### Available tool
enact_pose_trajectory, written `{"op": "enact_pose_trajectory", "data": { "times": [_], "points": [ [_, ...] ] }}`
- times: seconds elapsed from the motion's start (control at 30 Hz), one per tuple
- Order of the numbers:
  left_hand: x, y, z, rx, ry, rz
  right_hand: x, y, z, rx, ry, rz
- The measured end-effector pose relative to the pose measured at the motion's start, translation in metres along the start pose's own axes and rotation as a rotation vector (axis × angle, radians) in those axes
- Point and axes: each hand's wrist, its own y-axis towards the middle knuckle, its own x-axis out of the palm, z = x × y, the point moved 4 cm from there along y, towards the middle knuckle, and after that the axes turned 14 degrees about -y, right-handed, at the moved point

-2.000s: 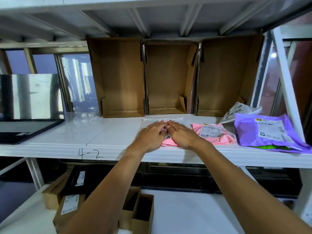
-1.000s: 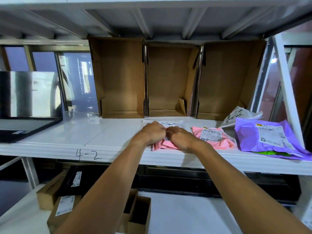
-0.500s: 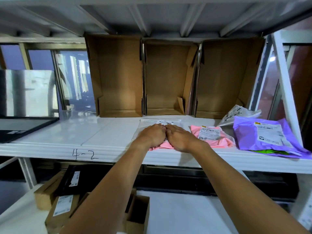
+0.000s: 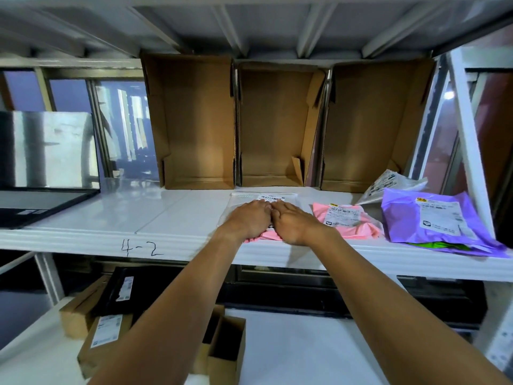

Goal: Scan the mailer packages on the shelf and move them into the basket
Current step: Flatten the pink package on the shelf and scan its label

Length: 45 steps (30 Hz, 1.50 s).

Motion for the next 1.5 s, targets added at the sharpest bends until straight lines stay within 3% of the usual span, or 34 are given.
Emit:
{"op": "enact_pose_trajectory", "data": {
  "times": [0.1, 0.3, 0.53, 0.87, 1.13, 1.27, 1.5],
  "points": [
    [0.001, -0.004, 0.001, 0.029, 0.033, 0.008, 0.000, -0.001, 0.001, -0.005, 0.030, 0.013],
    [0.010, -0.008, -0.020, 0.022, 0.048, -0.174, -0.004, -0.006, 0.002, 0.017, 0.144, 0.069],
    [0.006, -0.015, -0.021, -0.002, 0.101, -0.256, -0.007, -0.008, 0.005, 0.077, 0.301, 0.065],
    [-0.012, -0.029, -0.007, 0.004, -0.014, -0.352, -0.014, -0.020, 0.017, 0.134, 0.533, 0.258],
    [-0.024, -0.018, -0.016, 0.034, 0.031, -0.257, -0.017, -0.020, 0.016, 0.153, 0.544, 0.319],
    [-0.032, -0.013, -0.025, 0.060, -0.017, -0.128, -0.016, -0.019, 0.015, 0.140, 0.500, 0.292],
    [-0.006, -0.013, -0.016, 0.047, -0.058, -0.026, -0.013, -0.014, 0.008, 0.118, 0.286, 0.246]
  ]
}}
